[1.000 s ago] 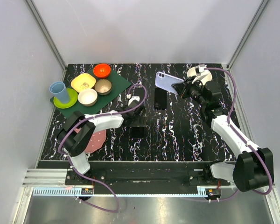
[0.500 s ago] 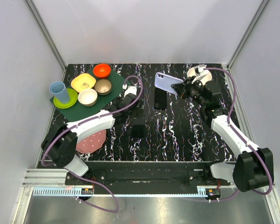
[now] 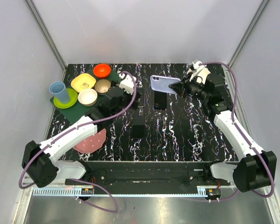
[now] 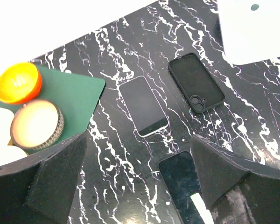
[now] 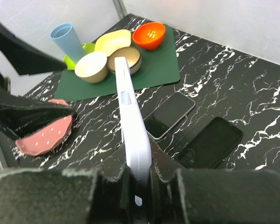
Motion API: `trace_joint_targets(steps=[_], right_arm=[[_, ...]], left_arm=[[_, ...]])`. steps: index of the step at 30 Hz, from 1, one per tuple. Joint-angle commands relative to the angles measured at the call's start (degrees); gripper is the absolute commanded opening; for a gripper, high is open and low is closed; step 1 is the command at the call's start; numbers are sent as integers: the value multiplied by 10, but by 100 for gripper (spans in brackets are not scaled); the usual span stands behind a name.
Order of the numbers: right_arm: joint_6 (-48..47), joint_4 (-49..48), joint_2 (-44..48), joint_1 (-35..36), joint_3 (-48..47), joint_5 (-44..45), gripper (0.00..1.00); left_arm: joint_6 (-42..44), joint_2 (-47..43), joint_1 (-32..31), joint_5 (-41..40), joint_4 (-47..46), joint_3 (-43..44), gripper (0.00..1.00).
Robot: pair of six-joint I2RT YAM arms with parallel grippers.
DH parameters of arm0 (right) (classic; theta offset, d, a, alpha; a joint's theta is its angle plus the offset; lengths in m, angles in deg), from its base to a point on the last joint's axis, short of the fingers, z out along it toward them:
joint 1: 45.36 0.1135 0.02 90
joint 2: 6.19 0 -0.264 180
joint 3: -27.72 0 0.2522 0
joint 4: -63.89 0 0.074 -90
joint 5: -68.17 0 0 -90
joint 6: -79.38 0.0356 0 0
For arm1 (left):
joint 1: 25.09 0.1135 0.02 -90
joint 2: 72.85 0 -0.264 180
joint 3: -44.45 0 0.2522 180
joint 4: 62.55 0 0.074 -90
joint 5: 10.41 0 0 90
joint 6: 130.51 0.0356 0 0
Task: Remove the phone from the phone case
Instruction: Place the phone case at the center of the board.
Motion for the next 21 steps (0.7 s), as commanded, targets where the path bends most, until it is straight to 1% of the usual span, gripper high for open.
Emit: trace_joint_targets(steps=[1, 2, 3, 5, 6, 8, 9, 10, 11, 12, 13, 15, 21], right_arm=[[-71, 70, 15, -2, -49, -68, 0], [-72, 92, 15, -2, -53, -77, 0], [-92, 107, 13, -2, -63, -93, 0], [-119, 148, 13, -3, -71, -103, 0], [-128, 159, 13, -3, -74, -113, 0], [-165, 200, 11, -1, -78, -126, 0], [-176, 214, 9, -1, -82, -134, 0], [-197, 241, 8, 1, -84, -136, 0], [-209, 257, 4, 2, -85, -137, 0], [-220, 268, 4, 3, -86, -140, 0], [-239, 288, 5, 3, -86, -143, 0], [-257, 306, 8, 6, -80, -152, 0], [-318, 370, 12, 31, -69, -176, 0]], left_arm=[[124, -36, 18, 95, -19, 19, 99], [136, -40, 22, 117, -9, 22, 99], [146, -43, 28, 150, -4, 29, 99], [162, -46, 32, 176, 19, 40, 99], [168, -46, 35, 213, 29, 53, 99], [185, -46, 37, 253, 60, 64, 99], [193, -45, 37, 296, 73, 77, 99], [208, -43, 37, 319, 99, 84, 99], [211, -42, 37, 337, 110, 90, 99], [214, -40, 37, 376, 120, 101, 99], [223, -39, 37, 396, 141, 106, 99], [225, -35, 37, 441, 152, 114, 99], [223, -12, 37, 515, 171, 121, 99]])
